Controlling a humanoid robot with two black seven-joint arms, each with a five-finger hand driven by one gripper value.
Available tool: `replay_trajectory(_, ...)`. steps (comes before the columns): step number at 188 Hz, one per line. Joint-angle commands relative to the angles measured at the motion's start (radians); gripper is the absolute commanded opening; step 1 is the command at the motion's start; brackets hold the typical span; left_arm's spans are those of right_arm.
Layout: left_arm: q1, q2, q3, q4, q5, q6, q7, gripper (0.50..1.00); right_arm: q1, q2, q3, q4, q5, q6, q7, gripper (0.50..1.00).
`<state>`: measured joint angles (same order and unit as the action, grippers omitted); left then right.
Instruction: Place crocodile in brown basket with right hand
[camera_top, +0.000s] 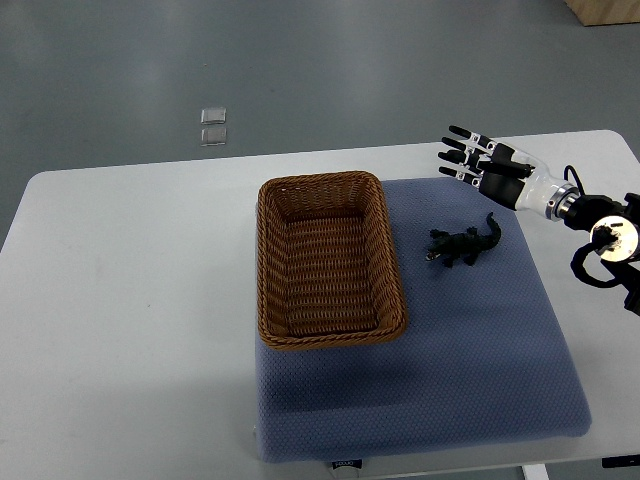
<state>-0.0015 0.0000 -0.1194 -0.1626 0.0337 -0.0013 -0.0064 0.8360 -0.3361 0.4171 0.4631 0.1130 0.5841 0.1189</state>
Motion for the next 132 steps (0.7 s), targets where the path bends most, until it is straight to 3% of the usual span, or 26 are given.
replay_trajectory(1, 0.0, 0.0, 0.0, 0.0, 0.0, 0.001, 0.0, 1.0, 0.0, 0.0, 0.0, 0.0, -0.003, -0.001, 0.001, 0.932)
replay_trajectory(132, 0.0, 0.0, 0.001, -0.003, 0.0, 0.0, 0.005, 1.0, 0.02, -0.012, -0.009, 0.005, -0.064, 0.017, 0.018, 0.932)
